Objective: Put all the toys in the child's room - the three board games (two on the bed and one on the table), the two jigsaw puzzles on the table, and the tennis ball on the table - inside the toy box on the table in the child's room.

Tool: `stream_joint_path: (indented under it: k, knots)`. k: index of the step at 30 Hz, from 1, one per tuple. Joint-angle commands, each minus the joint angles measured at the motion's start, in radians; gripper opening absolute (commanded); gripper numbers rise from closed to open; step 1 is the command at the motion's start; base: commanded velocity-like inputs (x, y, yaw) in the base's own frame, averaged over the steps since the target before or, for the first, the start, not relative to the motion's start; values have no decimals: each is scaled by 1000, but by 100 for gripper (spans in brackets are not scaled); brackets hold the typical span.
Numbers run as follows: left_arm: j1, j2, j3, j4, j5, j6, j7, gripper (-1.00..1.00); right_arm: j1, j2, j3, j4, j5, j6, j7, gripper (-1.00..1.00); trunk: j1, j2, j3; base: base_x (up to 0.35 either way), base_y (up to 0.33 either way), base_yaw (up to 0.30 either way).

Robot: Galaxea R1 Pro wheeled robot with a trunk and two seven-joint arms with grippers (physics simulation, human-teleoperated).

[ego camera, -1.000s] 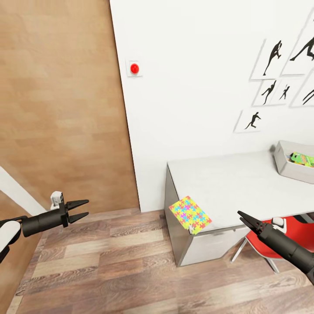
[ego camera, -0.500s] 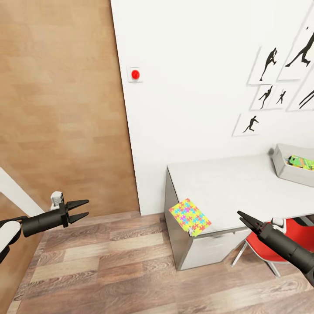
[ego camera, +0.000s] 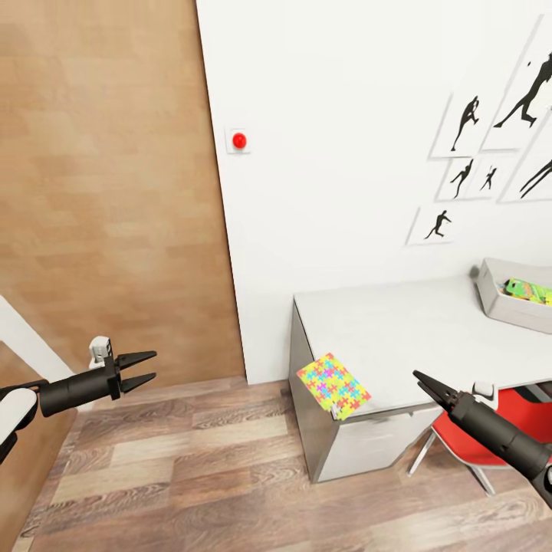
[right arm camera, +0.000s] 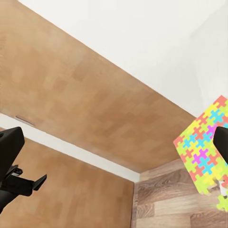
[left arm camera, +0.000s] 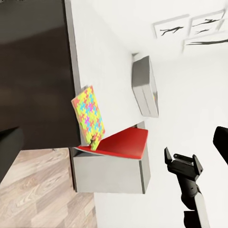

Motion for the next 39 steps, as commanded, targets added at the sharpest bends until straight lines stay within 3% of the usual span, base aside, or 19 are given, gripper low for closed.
stream_joint_path:
  k: [1, 39]
  knots:
    - [-1, 1, -2, 1, -3, 2, -6, 100, -1, 0, -1, 0, -4, 6, 0, 100, 1, -2, 0, 0, 0, 0]
    - [-1, 1, -17, 1, -5, 2, -2, 100, -1, 8, 1, 0, -4, 3, -1, 100, 1, -2, 63, 0, 0, 27]
